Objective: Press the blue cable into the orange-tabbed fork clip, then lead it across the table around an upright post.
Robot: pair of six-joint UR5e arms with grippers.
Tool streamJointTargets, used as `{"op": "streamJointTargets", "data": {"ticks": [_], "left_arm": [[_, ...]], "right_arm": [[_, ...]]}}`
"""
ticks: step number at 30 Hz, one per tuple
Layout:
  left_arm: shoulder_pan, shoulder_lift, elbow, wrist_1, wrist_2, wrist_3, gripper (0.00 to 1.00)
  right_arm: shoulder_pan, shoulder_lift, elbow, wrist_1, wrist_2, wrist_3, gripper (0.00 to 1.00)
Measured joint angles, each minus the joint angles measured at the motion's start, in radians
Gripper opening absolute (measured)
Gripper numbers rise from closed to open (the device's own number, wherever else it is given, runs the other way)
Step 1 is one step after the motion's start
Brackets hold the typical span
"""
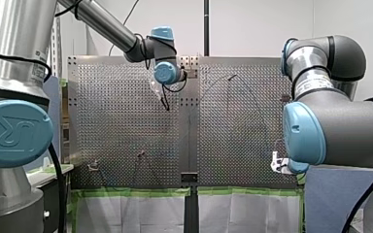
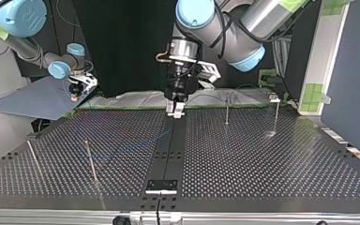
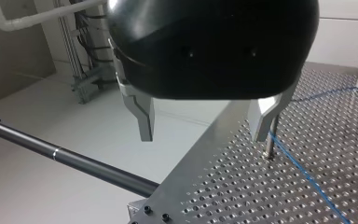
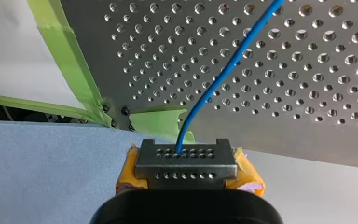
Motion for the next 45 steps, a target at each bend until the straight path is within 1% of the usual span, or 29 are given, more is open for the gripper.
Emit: {"op": "streamJointTargets", "data": {"ticks": [10,13,17,23,36,40,45], "left_arm": [[-0.003,0.0,-0.093,0.093,0.009,0.007,1.0],[-0.003,0.0,-0.121,0.121,0.025,0.013,1.0],[-0.004,0.0,-0.165,0.162,0.06,0.016,1.0],[-0.006,0.0,-0.23,0.179,0.074,0.016,1.0],[-0.005,0.0,-0.368,0.198,0.074,0.009,1.0],[0.0,0.0,-0.405,0.215,0.09,0.006,1.0],[0.002,0.0,-0.456,0.233,0.104,0.019,1.0]], "right_arm": [[-0.003,0.0,-0.001,-0.005,-0.003,0.003,0.0],[-0.002,-0.001,-0.002,-0.005,-0.005,0.003,0.0],[0.002,-0.001,-0.004,-0.004,-0.006,0.003,0.0],[0.003,0.0,-0.004,-0.001,-0.006,0.001,0.0],[0.009,0.0,-0.004,-0.002,-0.002,-0.001,0.0],[0.011,0.0,-0.005,-0.004,-0.002,-0.001,0.0],[0.011,0.0,-0.006,-0.003,0.0,-0.001,0.0]]}}
